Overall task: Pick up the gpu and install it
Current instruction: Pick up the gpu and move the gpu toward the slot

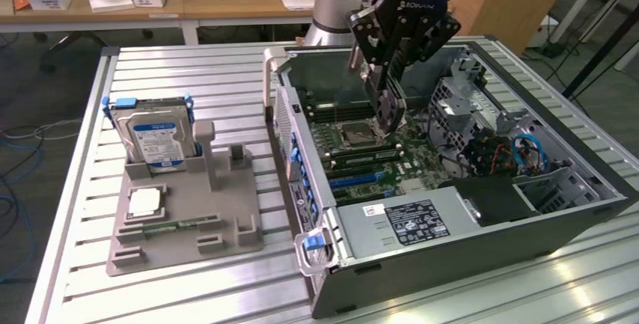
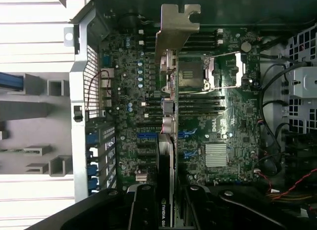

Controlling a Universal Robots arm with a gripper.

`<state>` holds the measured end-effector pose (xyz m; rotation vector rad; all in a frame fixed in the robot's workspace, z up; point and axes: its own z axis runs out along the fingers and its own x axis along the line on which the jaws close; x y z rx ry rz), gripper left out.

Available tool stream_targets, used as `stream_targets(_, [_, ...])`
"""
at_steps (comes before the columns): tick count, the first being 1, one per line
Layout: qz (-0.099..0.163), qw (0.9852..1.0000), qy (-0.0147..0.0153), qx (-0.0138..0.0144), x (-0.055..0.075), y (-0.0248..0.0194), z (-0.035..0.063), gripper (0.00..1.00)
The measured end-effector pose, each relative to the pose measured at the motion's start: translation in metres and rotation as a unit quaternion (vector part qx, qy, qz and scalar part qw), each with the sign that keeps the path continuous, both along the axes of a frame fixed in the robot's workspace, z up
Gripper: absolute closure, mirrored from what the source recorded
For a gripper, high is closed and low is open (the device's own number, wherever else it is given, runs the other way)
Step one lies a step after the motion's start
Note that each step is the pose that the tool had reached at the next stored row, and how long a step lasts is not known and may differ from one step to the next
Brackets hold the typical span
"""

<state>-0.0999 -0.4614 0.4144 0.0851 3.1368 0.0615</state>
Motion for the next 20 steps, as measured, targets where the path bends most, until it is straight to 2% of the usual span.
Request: stream_targets(20, [0.0, 1.0, 0.0, 0.0, 0.032, 0.0, 0.0, 0.74])
